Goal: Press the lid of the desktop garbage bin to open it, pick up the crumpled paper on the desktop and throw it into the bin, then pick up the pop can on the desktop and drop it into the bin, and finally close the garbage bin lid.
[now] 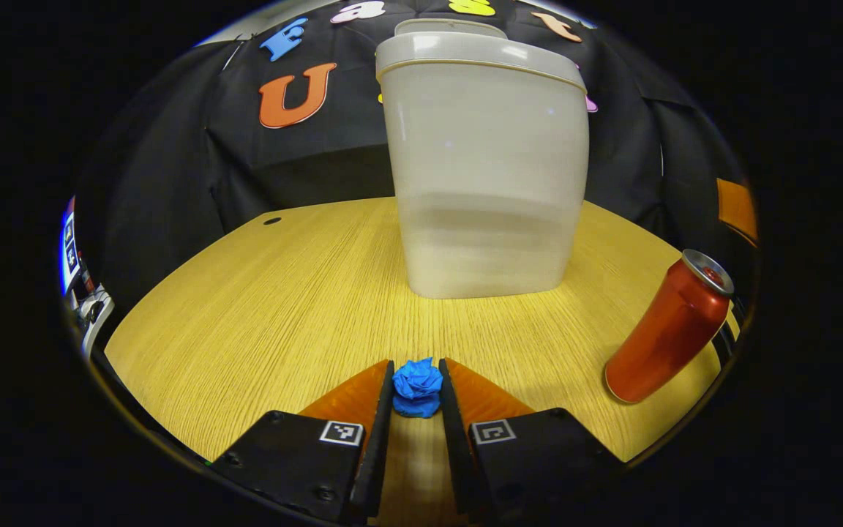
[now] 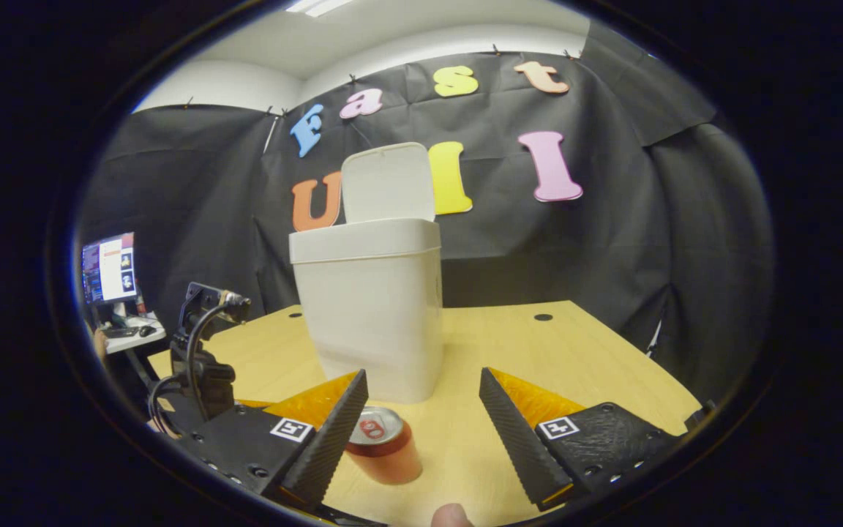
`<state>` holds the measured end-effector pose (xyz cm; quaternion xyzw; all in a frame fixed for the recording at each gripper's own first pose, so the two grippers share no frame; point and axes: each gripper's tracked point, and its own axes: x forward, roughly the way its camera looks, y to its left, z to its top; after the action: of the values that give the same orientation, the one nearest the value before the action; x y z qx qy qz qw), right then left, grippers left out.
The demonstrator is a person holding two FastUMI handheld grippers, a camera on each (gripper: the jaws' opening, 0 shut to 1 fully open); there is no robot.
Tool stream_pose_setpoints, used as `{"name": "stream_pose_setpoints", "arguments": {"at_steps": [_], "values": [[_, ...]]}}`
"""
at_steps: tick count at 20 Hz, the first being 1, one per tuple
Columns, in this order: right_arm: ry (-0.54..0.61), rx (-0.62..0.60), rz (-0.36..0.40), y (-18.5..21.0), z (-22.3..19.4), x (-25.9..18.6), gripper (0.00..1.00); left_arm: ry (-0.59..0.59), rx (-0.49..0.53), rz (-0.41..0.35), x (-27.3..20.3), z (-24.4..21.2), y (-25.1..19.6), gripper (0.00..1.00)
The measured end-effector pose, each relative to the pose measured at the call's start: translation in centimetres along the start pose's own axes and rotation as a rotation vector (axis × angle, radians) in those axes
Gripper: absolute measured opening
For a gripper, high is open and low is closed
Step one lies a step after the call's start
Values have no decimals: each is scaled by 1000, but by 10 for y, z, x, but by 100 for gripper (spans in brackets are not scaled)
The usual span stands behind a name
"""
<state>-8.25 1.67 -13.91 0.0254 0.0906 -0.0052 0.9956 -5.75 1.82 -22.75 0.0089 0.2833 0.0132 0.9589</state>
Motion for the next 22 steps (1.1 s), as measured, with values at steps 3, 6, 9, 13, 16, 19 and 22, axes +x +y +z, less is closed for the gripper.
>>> {"name": "stream_pose_setpoints", "arguments": {"at_steps": [3,6,9,13,16,19,22], "values": [[12,-37,-9,12,-11,1,96,-42,-28,11,-7,15,6,39],[34,-55,-21,19,-22,3,95,-103,-55,27,-20,35,14,40],[52,-58,-27,24,-32,7,96,-159,-70,48,-29,45,9,39],[62,-34,-43,25,-42,9,96,-211,-75,44,-34,66,12,39],[93,-34,-48,26,-57,15,96,-250,-82,41,-41,81,12,39],[132,-36,-44,23,-76,21,96,-303,-67,58,-49,103,20,39],[176,-27,-38,20,-90,25,96,-358,-61,72,-57,125,29,39]]}}
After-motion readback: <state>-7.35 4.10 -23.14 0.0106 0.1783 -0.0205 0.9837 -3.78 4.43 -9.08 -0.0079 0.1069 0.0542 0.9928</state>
